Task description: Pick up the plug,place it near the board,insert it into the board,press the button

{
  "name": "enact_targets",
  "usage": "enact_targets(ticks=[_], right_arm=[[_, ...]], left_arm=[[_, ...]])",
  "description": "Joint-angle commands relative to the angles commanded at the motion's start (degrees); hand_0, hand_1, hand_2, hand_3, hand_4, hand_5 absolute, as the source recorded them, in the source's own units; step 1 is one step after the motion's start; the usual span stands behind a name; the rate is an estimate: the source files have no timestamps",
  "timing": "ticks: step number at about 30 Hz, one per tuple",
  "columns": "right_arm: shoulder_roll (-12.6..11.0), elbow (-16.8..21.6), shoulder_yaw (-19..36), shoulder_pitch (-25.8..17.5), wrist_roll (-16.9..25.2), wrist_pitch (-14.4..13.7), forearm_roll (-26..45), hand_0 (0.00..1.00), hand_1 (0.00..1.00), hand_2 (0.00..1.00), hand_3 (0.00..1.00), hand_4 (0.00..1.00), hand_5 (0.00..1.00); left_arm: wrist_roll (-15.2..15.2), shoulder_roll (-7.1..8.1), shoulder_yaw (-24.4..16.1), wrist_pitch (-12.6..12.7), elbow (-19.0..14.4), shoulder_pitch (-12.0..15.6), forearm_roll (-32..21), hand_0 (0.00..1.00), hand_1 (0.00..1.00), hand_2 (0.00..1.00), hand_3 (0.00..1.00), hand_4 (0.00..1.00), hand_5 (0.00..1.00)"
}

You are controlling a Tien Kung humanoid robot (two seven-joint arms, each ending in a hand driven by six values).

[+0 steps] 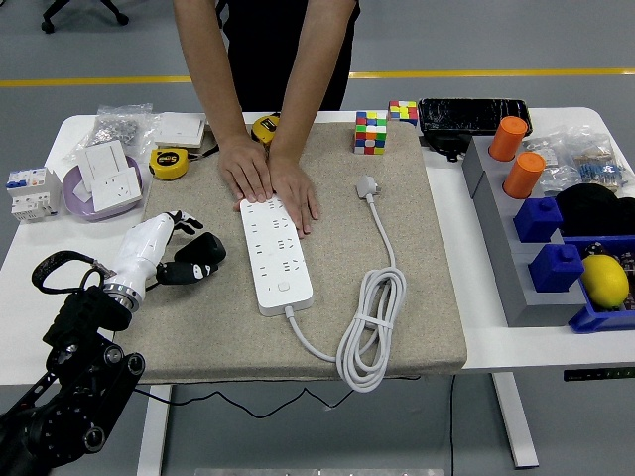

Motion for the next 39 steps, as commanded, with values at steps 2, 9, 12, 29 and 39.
enact_targets(ticks=[2,9,12,29,39], right_arm=[[0.0,0.0,-0.2,0.0,0.1,0.0,0.2,0.864,0.769,0.761,0.792,0.998,0.866],[-0.1,0.0,-0.3,0.0,0.0,0.0,0.2,0.864,0.769,0.761,0.791,0.998,0.866],[-0.1,0.0,-0.2,0.0,0.0,0.0,0.1,0.865,0.769,0.761,0.791,0.998,0.866],[-0.2,0.0,0.2,0.1,0.0,0.0,0.2,0.864,0.769,0.761,0.791,0.998,0.865],[-0.6,0.0,0.1,0.5,0.1,-0.1,0.5,0.864,0.769,0.761,0.791,0.998,0.864]], left_arm=[[0.1,-0.01,0.1,-0.1,0.2,0.0,0.0,0.631,0.599,0.504,0.52,0.825,0.104],[0.2,-0.1,0.2,-0.4,0.8,-0.2,0.0,0.616,0.548,0.48,0.525,0.793,0.095],[0.0,-0.01,0.2,-0.2,0.6,-0.1,0.0,0.598,0.468,0.417,0.486,0.773,0.077],[-1.2,5.4,6.2,-3.3,-5.2,-2.5,-5.8,0.591,0.453,0.378,0.442,0.729,0.066],[-1.5,11.03,16.8,-4.6,-4.1,-10.4,-9.2,0.59,0.471,0.383,0.452,0.678,0.05]])
